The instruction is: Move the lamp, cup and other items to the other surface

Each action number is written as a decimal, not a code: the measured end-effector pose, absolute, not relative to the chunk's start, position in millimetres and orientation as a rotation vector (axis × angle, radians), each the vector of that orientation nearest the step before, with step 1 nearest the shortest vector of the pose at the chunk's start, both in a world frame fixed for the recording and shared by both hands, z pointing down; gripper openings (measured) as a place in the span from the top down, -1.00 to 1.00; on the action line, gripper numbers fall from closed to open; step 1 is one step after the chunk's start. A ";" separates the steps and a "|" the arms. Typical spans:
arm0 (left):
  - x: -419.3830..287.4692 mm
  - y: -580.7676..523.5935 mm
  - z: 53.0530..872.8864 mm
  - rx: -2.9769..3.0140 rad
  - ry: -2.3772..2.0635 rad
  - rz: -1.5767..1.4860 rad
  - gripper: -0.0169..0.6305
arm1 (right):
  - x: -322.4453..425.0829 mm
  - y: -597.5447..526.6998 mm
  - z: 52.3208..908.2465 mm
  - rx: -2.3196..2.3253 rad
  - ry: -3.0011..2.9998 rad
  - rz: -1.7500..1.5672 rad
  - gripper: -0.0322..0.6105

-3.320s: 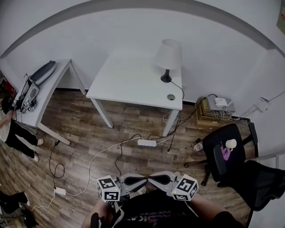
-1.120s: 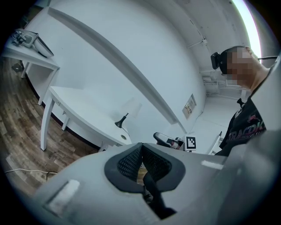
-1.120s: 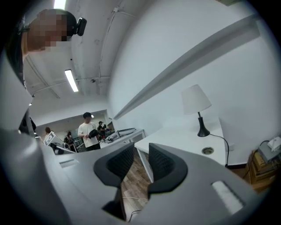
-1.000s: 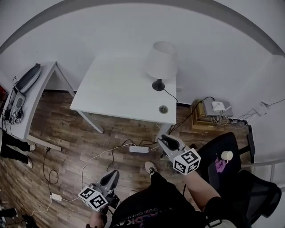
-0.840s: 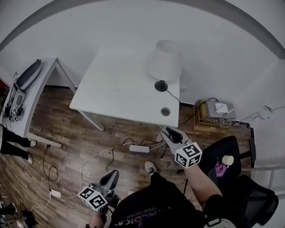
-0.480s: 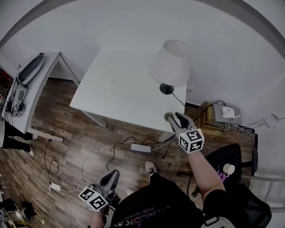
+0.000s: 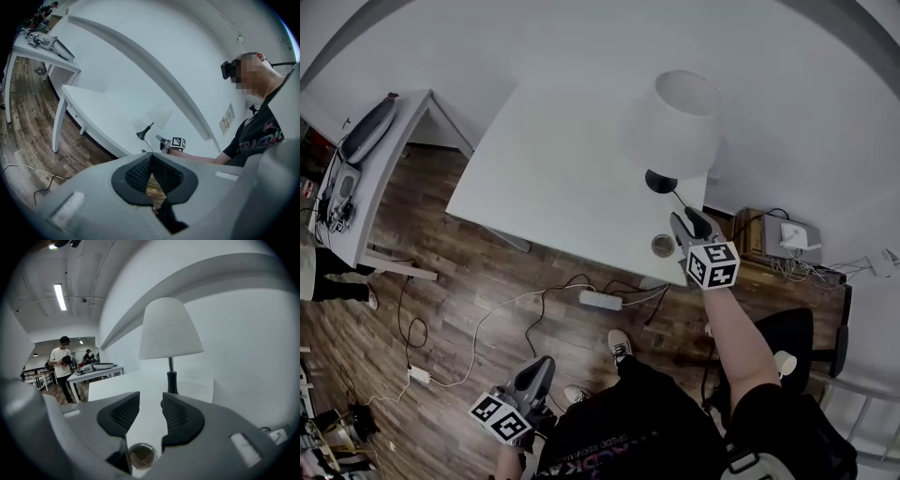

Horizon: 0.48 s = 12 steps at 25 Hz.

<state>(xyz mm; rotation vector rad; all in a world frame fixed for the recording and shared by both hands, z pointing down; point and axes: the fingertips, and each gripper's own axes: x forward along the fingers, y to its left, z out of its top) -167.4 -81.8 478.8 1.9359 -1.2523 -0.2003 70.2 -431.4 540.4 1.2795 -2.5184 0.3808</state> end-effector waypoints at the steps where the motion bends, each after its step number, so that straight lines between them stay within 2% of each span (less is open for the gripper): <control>1: -168.8 -82.9 479.4 1.930 -1.258 -0.202 0.97 | 71.1 -438.7 544.7 1.283 -2.509 0.381 0.41; 12: -171.6 -91.2 485.4 1.855 -1.283 -0.232 0.97 | 57.1 -516.9 575.2 1.278 -2.432 0.310 0.31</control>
